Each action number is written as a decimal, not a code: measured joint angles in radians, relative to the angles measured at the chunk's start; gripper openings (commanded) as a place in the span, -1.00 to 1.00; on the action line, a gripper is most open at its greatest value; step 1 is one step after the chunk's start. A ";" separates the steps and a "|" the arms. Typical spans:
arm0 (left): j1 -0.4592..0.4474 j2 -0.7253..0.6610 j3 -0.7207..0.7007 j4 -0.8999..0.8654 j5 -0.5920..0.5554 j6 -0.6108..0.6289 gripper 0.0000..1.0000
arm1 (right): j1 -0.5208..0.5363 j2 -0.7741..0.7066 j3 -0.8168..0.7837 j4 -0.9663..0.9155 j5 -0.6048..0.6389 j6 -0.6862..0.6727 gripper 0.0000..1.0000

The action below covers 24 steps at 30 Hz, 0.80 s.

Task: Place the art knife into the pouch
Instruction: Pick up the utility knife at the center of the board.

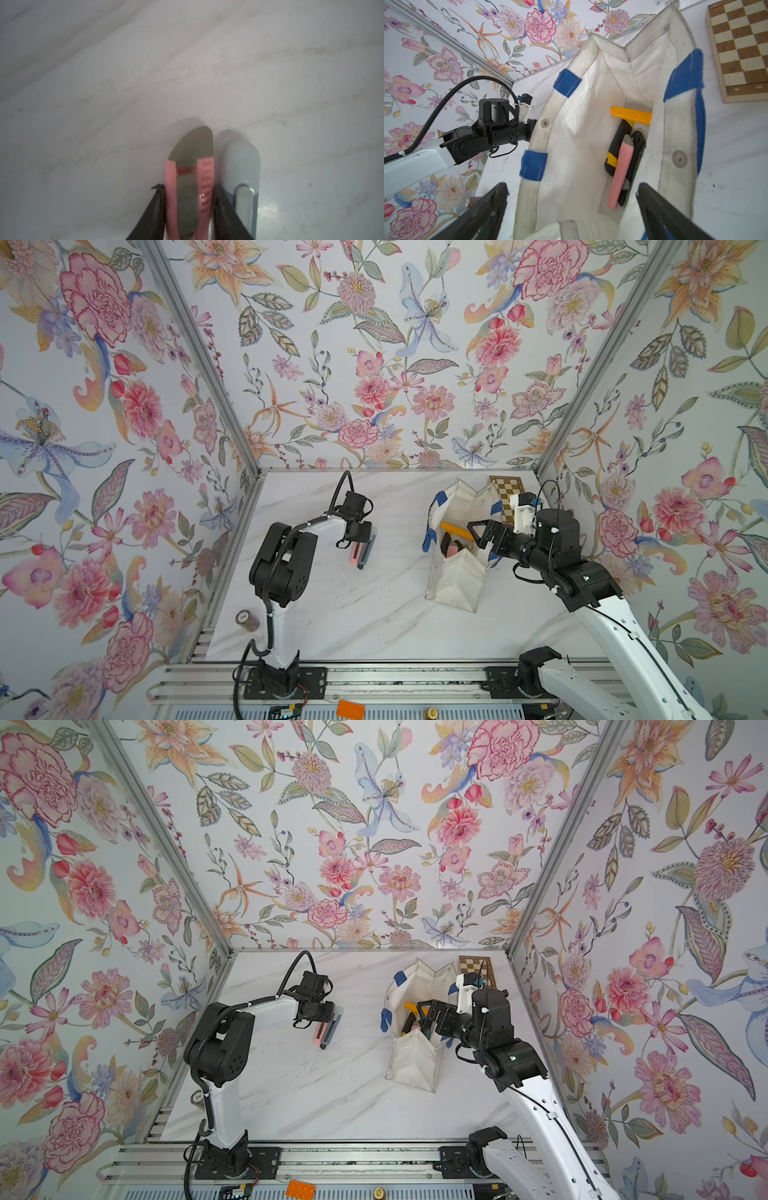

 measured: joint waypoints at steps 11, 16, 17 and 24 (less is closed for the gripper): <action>0.000 0.000 0.013 0.021 -0.001 -0.001 -0.47 | -0.027 -0.008 -0.015 0.000 -0.021 0.008 0.98; -0.005 0.009 0.018 0.016 -0.001 -0.001 -0.38 | -0.041 -0.015 -0.024 0.001 -0.032 0.007 0.98; -0.007 0.013 0.023 0.016 -0.001 -0.001 -0.38 | -0.045 -0.017 -0.026 0.000 -0.033 0.007 0.98; -0.022 0.036 0.069 -0.002 -0.001 0.002 -0.53 | -0.066 -0.019 -0.039 0.000 -0.046 0.007 0.98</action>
